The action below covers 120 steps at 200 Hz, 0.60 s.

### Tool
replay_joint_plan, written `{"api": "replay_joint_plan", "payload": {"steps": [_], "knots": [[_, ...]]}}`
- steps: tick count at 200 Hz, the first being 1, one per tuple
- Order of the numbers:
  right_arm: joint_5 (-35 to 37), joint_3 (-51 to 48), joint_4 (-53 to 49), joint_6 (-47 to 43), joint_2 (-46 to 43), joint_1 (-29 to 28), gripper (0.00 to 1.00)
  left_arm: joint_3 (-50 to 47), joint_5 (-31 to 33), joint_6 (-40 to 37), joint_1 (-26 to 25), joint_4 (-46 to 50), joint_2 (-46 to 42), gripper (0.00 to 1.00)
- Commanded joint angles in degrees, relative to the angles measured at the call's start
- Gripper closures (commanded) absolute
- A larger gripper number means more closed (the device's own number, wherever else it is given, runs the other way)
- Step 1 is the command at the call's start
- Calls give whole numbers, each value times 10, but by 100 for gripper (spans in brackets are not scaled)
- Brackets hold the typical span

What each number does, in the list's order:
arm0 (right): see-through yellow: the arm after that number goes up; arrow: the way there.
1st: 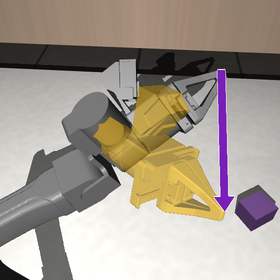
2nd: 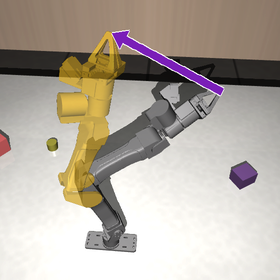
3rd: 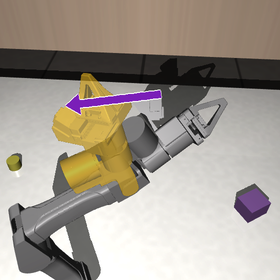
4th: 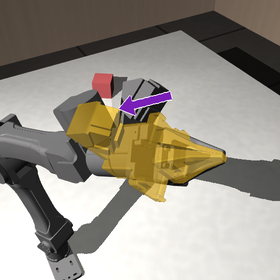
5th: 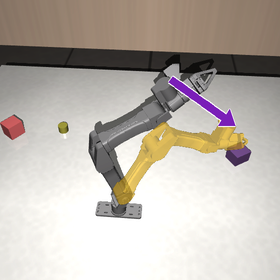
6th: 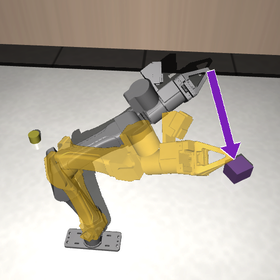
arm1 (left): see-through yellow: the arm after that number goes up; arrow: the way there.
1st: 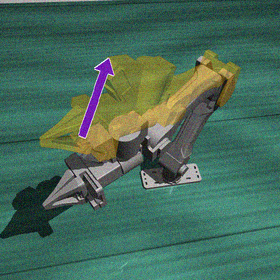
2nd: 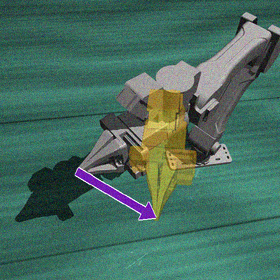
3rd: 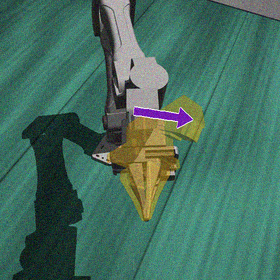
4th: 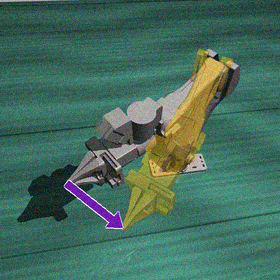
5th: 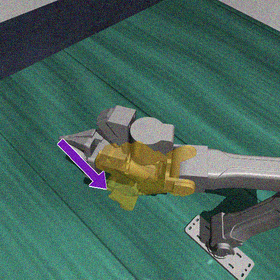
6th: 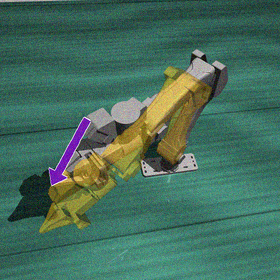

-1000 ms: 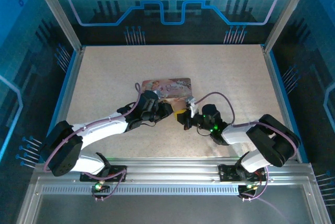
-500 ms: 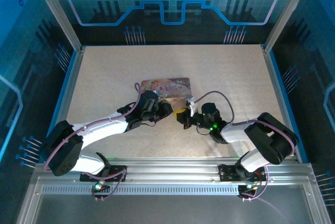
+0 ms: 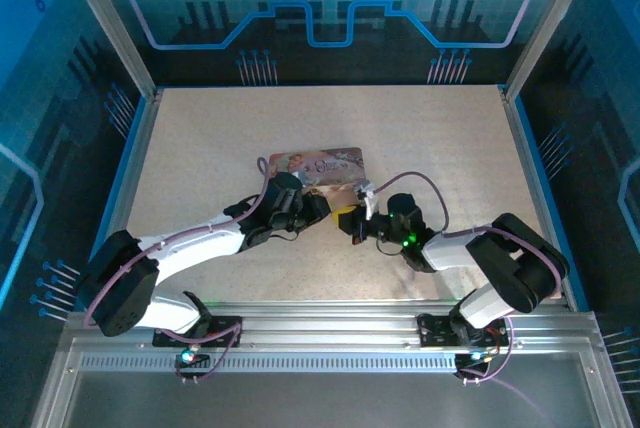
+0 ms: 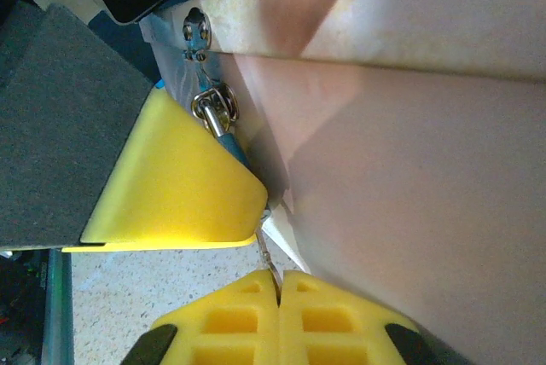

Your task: Unlock a padlock with a key

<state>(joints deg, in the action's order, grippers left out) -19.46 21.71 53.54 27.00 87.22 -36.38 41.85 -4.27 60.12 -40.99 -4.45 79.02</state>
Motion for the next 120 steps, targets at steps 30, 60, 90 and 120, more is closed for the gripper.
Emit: {"api": "replay_joint_plan", "payload": {"steps": [30,60,90,120], "knots": [[-52,58,99,-23,-1,10,100,11,-94,4,-19,-11,-4,80],[-91,61,93,-20,-2,28,100,8,-90,2,-19,-8,-5,80],[-104,65,80,-24,-1,32,100,5,-91,4,-18,-15,-2,80],[-100,68,101,-9,4,31,100,3,-91,6,-18,-19,-1,80]]}}
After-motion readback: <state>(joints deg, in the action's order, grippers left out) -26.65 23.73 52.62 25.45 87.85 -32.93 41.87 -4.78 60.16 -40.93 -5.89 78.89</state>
